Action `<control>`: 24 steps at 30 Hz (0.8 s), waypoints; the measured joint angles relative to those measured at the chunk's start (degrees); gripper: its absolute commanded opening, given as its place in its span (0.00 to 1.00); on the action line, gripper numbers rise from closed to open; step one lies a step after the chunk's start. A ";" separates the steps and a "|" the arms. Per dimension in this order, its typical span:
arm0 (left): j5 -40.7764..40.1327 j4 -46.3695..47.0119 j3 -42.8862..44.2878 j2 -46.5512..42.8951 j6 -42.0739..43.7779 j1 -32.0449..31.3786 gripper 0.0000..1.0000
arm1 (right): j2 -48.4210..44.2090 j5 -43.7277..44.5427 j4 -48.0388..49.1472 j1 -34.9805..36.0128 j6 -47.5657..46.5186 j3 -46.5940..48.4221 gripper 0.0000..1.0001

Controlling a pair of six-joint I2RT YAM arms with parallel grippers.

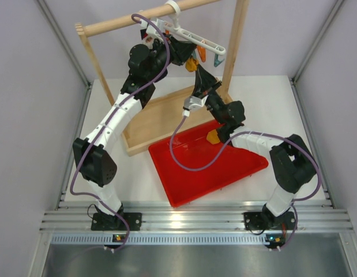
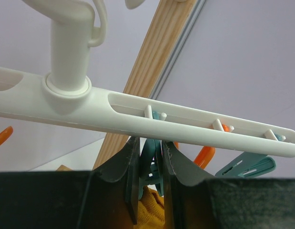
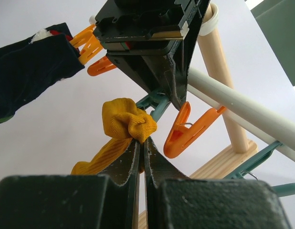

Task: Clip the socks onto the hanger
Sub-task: Clamp the sock onto the hanger.

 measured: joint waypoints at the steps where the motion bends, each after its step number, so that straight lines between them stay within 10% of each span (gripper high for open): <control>1: 0.00 0.00 0.00 0.00 0.00 0.00 0.00 | 0.00 0.00 0.09 0.00 0.00 0.00 0.00; 24: -0.24 -0.28 0.85 0.74 0.33 0.00 0.00 | 0.00 -0.02 1.01 -0.92 -1.44 -0.07 0.00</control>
